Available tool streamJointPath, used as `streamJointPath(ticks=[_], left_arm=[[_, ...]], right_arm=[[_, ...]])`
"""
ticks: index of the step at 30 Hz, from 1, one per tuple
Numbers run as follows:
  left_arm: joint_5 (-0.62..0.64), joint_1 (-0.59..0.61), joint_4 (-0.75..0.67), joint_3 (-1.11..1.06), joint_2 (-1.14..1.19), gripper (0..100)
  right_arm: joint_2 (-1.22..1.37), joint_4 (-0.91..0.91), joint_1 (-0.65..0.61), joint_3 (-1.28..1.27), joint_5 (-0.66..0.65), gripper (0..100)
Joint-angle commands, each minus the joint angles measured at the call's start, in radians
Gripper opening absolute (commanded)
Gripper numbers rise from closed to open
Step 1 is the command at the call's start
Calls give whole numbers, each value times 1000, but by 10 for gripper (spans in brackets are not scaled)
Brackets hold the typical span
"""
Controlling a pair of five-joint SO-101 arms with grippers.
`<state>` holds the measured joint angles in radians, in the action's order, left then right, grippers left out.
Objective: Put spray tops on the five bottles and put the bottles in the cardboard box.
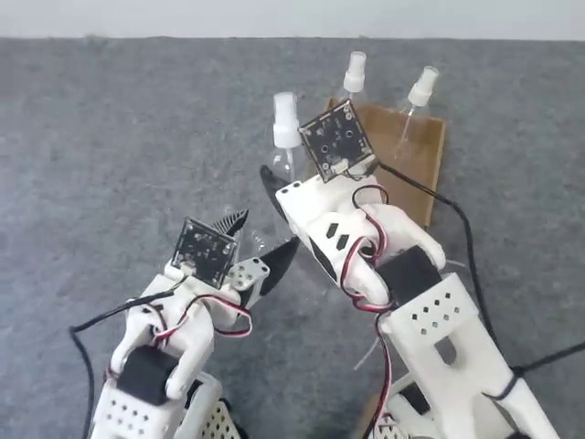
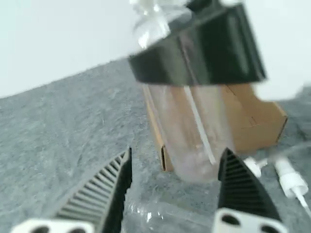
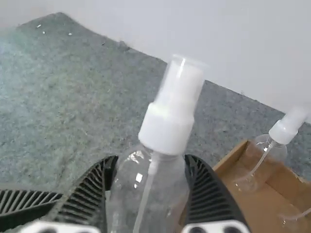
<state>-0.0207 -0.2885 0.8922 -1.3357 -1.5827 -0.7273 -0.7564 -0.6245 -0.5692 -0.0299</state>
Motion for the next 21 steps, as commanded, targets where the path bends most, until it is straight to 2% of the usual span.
streamJointPath(ticks=[1,8,12,15,21], left_arm=[[-9,2,-55,8,75,265],[-9,41,-101,8,132,265],[-9,37,-98,5,132,265],[-9,41,-98,4,132,265],[-9,41,-98,2,132,264]], right_arm=[[-42,-110,4,129,6,6],[-107,-199,8,170,-8,6],[-120,-199,24,170,-132,6],[-119,-193,107,175,-157,6],[-99,-170,355,175,-157,6]])
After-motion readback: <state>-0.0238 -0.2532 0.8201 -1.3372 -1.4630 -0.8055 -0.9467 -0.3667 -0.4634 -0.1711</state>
